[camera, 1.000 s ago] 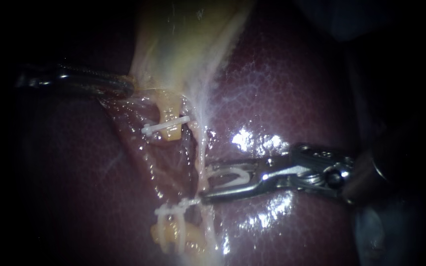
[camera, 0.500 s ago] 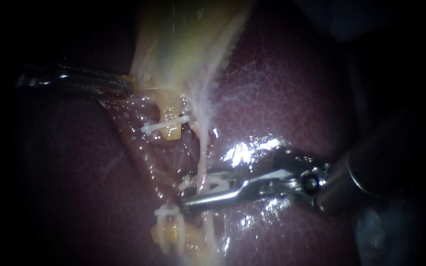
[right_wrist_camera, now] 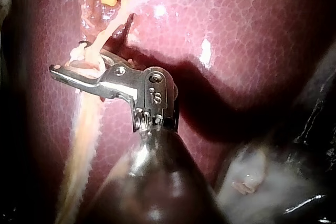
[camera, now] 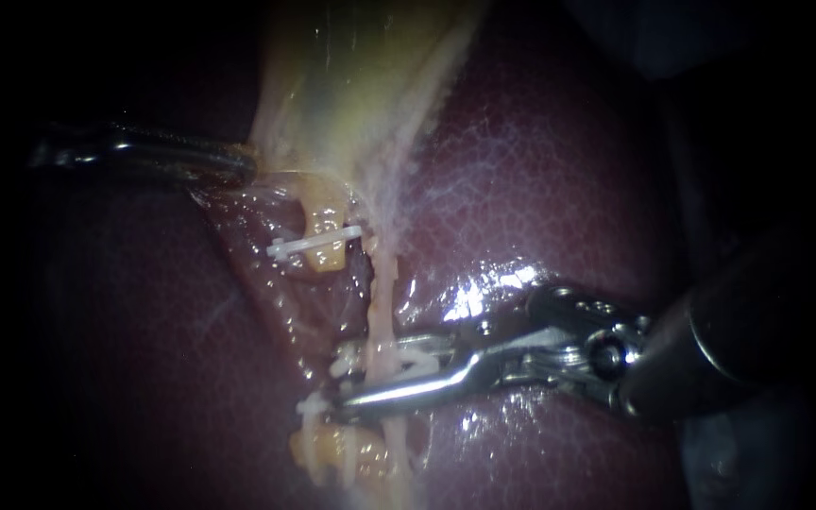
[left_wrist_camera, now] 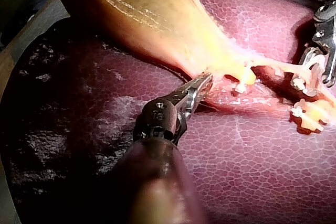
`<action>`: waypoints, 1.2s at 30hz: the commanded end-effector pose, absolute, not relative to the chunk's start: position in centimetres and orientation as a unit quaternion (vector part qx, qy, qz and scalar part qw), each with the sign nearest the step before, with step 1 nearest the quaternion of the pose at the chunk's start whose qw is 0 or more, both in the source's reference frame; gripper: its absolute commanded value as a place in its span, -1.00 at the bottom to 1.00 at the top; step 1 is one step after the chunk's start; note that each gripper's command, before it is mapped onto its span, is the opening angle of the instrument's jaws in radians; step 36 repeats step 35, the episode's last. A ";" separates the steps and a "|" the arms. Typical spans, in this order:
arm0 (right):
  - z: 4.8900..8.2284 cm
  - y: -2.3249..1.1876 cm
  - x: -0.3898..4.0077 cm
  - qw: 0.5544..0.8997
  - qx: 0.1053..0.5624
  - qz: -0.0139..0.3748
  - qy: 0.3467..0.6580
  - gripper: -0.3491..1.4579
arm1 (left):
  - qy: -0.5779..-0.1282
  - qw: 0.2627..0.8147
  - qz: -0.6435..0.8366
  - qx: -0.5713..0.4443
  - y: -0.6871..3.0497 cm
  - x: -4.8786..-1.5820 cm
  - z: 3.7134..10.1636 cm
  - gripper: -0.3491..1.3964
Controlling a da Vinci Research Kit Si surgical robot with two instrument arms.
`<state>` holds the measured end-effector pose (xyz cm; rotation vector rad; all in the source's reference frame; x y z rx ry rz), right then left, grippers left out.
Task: Clipping second clip right tube
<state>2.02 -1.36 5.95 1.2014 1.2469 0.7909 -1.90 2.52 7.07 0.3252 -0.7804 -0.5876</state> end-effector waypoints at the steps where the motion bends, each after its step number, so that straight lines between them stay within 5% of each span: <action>1: 5.95 -1.35 2.01 0.580 0.514 0.339 0.533 -0.16 | -0.373 0.870 -0.281 0.156 2.52 -1.89 7.07 -1.00; 11: 5.95 -1.29 1.96 0.579 0.516 0.338 0.533 -0.54 | -0.373 0.870 -0.283 0.156 2.52 -1.89 7.10 -1.00; 16: 5.97 -1.28 1.94 0.579 0.518 0.336 0.532 -1.00 | -0.373 0.870 -0.283 0.156 2.52 -1.89 7.10 -1.00; 36: 5.99 -1.24 1.95 0.578 0.525 0.328 0.532 -1.00 | -0.372 0.869 -0.286 0.157 2.51 -1.90 7.12 -1.00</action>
